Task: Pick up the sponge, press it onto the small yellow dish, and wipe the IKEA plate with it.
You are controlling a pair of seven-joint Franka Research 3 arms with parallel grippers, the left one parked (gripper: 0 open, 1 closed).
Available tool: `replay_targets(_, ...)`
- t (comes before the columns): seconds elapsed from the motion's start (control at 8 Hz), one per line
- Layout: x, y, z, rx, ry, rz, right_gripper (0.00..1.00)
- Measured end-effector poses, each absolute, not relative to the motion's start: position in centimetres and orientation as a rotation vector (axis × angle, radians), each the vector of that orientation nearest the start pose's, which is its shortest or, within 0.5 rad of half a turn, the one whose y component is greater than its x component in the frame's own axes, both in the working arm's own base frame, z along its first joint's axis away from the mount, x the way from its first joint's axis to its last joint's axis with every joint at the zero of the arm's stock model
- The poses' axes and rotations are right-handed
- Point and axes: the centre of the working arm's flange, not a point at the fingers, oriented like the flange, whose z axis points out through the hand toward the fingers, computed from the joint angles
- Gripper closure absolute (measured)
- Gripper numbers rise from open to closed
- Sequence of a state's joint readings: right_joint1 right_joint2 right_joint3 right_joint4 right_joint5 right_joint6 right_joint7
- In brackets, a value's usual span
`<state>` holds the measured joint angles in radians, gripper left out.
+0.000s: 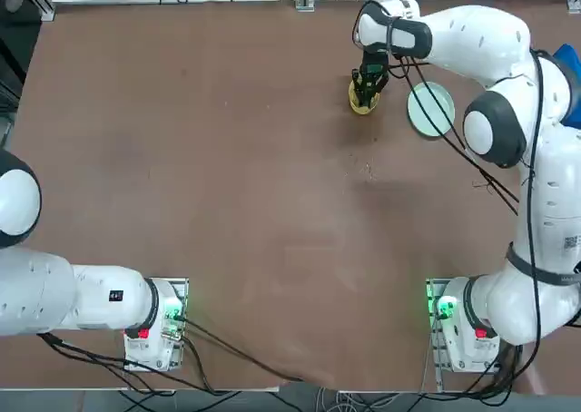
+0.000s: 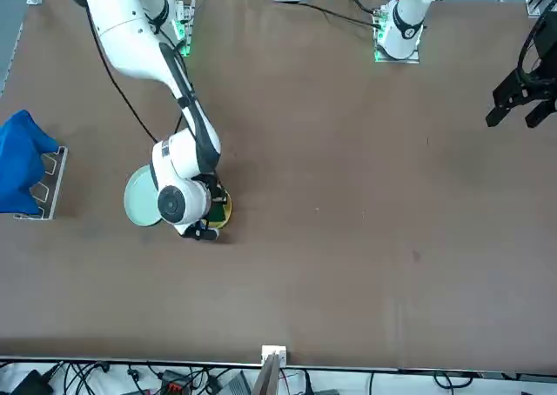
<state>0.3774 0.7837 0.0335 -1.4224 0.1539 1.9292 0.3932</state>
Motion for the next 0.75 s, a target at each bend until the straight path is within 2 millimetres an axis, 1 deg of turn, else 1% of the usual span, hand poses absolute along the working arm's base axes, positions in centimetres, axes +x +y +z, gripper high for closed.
replay_targets(0.25, 63.8, 28.4, 20.9, -3.06, 0.099, 0.479, 0.88)
replay_targets(0.38, 64.0, 28.3, 21.1, -3.059, 0.101, 0.471, 0.88)
replay_targets(0.75, 64.9, 27.9, 22.5, -3.054, 0.109, 0.467, 0.88)
